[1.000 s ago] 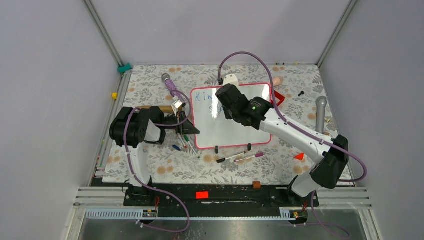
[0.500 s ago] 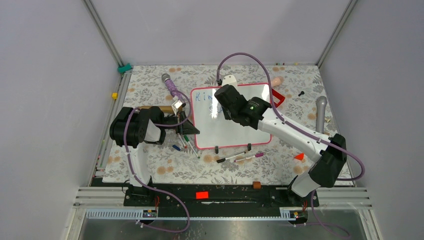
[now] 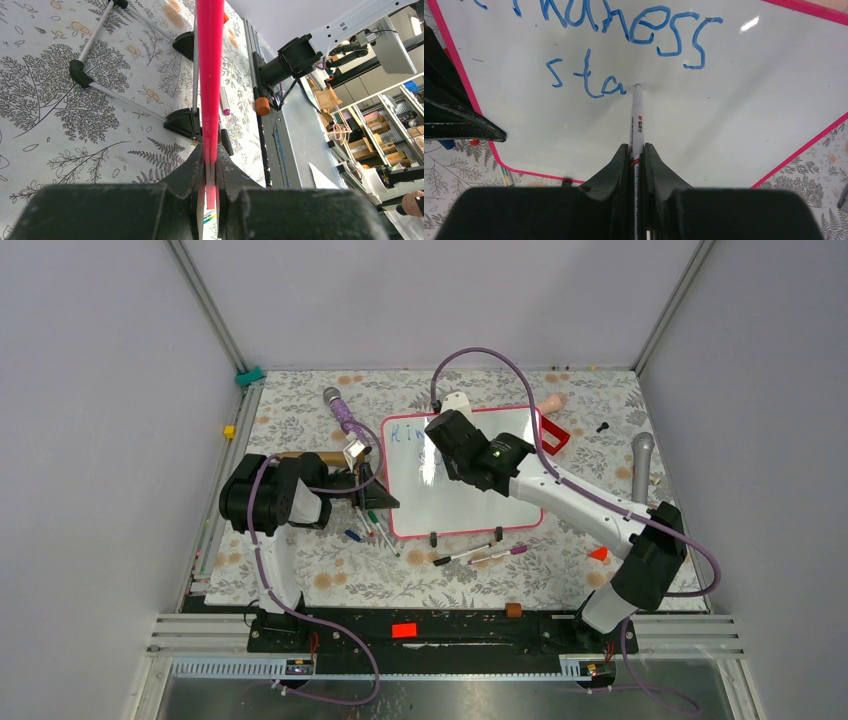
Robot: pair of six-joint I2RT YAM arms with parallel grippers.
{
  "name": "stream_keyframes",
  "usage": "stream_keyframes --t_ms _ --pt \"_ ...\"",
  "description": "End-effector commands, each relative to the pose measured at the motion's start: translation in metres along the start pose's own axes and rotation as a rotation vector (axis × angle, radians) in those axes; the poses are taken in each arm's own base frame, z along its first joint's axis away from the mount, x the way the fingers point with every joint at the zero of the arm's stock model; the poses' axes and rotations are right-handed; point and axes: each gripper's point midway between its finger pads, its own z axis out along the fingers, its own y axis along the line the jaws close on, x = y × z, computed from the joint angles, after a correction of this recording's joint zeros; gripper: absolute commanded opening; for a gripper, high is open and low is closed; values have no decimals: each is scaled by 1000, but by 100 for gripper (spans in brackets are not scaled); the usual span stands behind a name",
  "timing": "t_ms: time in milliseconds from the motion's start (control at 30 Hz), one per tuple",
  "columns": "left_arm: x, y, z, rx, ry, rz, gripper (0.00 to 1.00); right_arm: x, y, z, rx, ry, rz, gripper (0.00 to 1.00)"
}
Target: Write a sentence on the whiteboard
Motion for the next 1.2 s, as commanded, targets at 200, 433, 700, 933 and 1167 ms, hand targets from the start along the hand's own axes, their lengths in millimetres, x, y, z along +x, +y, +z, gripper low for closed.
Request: stream_keyframes --t_ms 200,433,700,933,1167 --pt "-11 -1 1 6 -9 100 0 6 -6 5 25 10 28 0" --pt "-10 0 1 6 -9 95 0 22 -4 2 -6 46 47 0" --pt "-10 -1 1 7 -7 97 0 18 -5 3 9 39 45 0" --pt "-11 -1 0 6 -9 98 0 3 -4 5 22 12 35 0" --pt "-10 -1 0 7 -7 97 0 -5 -5 7 31 1 31 0"
